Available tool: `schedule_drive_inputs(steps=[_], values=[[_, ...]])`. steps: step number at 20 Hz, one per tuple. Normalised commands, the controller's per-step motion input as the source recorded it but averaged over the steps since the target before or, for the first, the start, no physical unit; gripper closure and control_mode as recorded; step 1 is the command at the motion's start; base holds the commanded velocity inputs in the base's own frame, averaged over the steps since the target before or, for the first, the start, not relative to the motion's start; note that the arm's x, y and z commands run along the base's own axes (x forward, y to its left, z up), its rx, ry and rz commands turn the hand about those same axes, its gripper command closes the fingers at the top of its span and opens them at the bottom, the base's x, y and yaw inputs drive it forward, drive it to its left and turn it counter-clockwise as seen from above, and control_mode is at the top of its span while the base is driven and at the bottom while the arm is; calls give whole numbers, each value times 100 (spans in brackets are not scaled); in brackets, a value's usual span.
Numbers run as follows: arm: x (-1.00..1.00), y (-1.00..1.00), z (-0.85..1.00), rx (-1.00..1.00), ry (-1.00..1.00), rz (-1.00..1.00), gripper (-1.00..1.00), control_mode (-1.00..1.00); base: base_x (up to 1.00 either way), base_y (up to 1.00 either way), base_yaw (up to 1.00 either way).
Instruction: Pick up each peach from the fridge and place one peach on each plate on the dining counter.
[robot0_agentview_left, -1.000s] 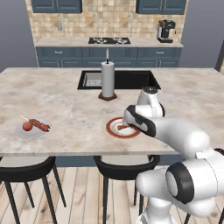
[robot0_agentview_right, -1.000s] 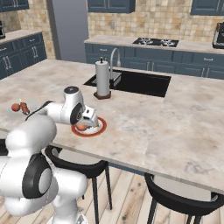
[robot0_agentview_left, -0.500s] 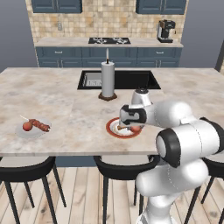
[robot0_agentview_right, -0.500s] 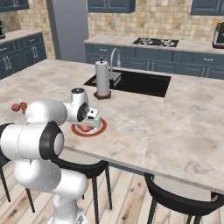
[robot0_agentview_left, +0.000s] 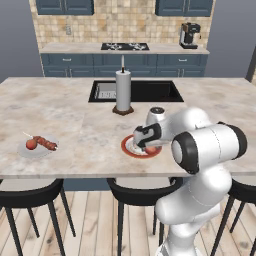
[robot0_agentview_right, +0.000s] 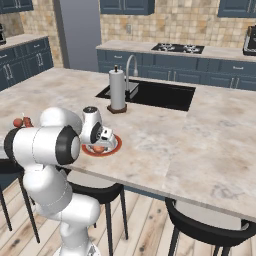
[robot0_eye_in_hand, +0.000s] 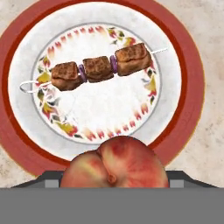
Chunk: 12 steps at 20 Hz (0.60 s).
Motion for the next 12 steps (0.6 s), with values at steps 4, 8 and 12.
schedule_drive_inputs(steps=[4,8,12], values=[[31,8,-24,0,0,0,100,-100,0,0,0],[32,1,-20,0,0,0,100,-100,0,0,0],[21,0,-14,0,0,0,-100,-100,0,0,0]])
